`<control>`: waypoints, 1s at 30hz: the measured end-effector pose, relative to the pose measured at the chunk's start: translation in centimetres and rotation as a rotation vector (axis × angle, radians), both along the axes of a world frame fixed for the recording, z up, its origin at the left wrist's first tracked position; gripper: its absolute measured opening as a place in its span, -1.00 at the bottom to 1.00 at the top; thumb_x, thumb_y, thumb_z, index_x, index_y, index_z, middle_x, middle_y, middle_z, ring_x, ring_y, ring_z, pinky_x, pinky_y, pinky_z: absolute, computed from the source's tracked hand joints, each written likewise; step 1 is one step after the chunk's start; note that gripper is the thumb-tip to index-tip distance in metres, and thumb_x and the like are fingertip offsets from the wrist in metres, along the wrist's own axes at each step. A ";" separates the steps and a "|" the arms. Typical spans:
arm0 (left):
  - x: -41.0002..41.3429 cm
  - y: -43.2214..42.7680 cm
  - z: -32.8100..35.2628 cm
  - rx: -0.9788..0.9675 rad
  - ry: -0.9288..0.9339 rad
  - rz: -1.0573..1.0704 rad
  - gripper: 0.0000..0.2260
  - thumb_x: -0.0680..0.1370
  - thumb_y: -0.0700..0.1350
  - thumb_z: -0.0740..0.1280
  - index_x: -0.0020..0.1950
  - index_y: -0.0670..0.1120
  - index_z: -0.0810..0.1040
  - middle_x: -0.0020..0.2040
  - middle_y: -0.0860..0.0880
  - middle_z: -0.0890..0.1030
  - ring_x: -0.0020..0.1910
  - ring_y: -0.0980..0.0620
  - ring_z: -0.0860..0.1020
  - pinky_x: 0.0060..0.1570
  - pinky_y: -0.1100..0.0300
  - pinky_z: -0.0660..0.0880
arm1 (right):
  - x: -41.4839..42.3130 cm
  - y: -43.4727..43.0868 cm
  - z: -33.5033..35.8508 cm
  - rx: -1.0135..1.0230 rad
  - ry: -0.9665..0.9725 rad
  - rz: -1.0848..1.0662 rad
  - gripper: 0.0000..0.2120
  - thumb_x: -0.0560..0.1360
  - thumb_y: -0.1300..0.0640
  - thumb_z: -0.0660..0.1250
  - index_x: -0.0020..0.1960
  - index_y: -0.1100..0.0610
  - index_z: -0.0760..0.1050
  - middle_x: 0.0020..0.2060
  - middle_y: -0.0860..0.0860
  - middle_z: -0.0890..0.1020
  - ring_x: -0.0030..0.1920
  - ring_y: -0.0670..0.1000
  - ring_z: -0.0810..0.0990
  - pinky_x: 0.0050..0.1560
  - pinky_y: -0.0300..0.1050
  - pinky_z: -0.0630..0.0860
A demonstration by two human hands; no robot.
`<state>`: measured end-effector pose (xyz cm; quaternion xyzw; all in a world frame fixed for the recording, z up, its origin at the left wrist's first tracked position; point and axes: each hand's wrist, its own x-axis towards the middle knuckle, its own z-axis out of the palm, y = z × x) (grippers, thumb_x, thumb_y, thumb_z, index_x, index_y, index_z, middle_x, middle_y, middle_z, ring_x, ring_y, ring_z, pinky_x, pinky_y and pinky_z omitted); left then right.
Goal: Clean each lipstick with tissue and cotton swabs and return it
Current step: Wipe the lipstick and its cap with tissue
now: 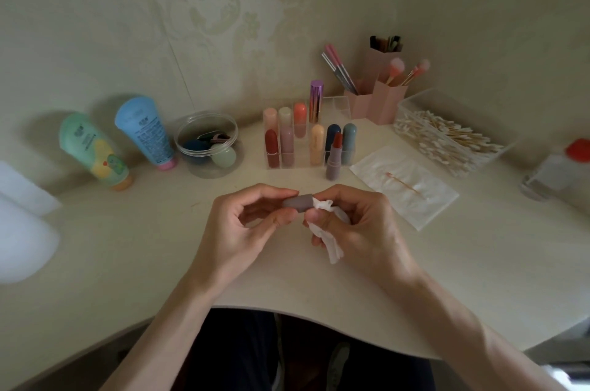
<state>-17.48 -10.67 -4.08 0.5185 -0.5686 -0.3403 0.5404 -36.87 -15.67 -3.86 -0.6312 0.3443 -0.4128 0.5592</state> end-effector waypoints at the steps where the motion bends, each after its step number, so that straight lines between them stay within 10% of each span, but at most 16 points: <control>1: 0.0 0.0 0.1 -0.016 -0.021 0.003 -0.79 0.48 -0.19 0.52 0.11 -0.09 0.72 -0.03 0.00 0.76 -0.05 -0.02 0.73 0.02 0.21 0.63 | 0.0 0.0 0.1 0.000 -0.004 0.016 -0.93 0.56 0.35 0.46 0.02 0.27 0.70 -0.15 0.22 0.73 -0.35 0.05 0.65 -0.28 -0.13 0.60; 8: -0.2 -0.2 0.4 0.107 0.067 -0.050 -0.80 0.58 -0.09 0.39 0.15 -0.12 0.71 -0.24 -0.05 0.72 -0.34 0.00 0.64 -0.28 0.24 0.52 | -0.1 0.4 0.2 -0.067 0.038 -0.018 -0.89 0.55 0.37 0.46 -0.02 0.19 0.71 -0.16 0.09 0.77 -0.29 0.17 0.69 -0.26 0.01 0.68; 14: 0.1 0.0 -0.1 0.001 0.012 -0.029 -0.80 0.45 -0.16 0.55 0.06 -0.10 0.70 -0.02 -0.05 0.75 -0.04 -0.07 0.73 0.03 0.16 0.64 | 0.2 0.4 0.2 -0.021 0.029 -0.015 -0.93 0.54 0.39 0.46 -0.03 0.26 0.68 -0.28 0.17 0.70 -0.37 0.02 0.66 -0.32 -0.18 0.59; 20: 0.0 -0.1 0.3 0.121 0.083 -0.111 -0.82 0.65 -0.08 0.37 0.08 -0.16 0.69 -0.18 -0.13 0.70 -0.35 -0.10 0.62 -0.30 0.22 0.50 | -0.1 0.6 0.6 -0.099 0.038 -0.030 -0.86 0.54 0.42 0.44 -0.02 0.23 0.71 -0.14 0.02 0.77 -0.27 0.17 0.67 -0.23 0.05 0.67; 26: 0.1 -0.1 -0.1 0.002 0.034 -0.076 -0.81 0.45 -0.18 0.54 0.03 -0.11 0.66 -0.04 -0.09 0.74 -0.05 -0.07 0.72 0.02 0.19 0.62 | 0.1 0.5 0.5 -0.038 0.015 0.013 -0.83 0.56 0.41 0.43 -0.01 0.17 0.72 -0.15 0.00 0.78 -0.31 0.02 0.66 -0.28 -0.16 0.61; 30: -0.1 -0.1 0.4 0.047 0.078 -0.097 -0.75 0.54 -0.08 0.51 0.18 -0.09 0.64 -0.04 -0.06 0.72 -0.13 -0.04 0.70 -0.14 0.18 0.60 | 0.0 0.5 0.4 -0.056 0.022 -0.021 -0.90 0.57 0.38 0.44 -0.01 0.24 0.70 -0.11 0.07 0.78 -0.28 0.07 0.68 -0.22 0.01 0.66</control>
